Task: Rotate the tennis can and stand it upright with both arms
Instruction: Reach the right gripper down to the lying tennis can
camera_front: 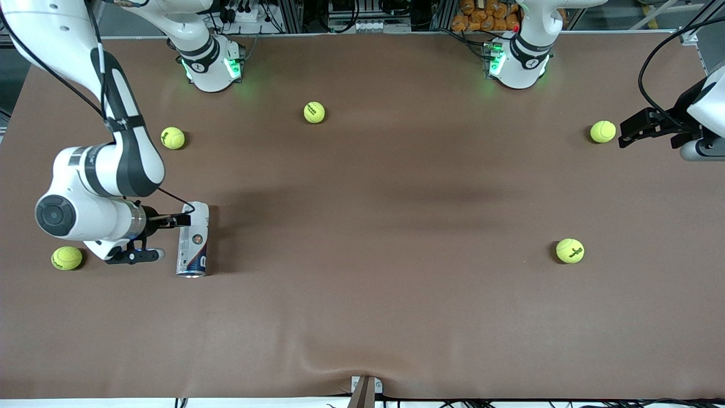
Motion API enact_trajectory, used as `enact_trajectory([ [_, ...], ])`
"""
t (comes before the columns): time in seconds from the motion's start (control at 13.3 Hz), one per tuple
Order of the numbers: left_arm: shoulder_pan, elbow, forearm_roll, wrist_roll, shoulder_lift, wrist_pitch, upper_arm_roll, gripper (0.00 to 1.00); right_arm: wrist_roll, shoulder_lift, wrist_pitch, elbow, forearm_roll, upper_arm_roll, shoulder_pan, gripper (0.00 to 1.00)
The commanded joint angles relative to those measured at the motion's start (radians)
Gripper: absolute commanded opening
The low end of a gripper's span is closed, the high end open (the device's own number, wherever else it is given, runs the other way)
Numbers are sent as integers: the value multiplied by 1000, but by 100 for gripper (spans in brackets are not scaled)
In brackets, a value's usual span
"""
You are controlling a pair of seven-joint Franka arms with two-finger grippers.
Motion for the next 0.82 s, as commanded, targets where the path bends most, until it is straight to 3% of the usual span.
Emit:
enact_trajectory([
  [0.0,4,21,12,14,8,-13,-4,100,2,35,39,-1,1,6,-8,100],
  [0.3,6,22,15,37,9,-13,0,100,2,60,179,-82,-1,6,3,100],
  [0.75,1,22,12,32,11,-10,-1,100,1,109,249,-89,-2,5,-9,100],
])
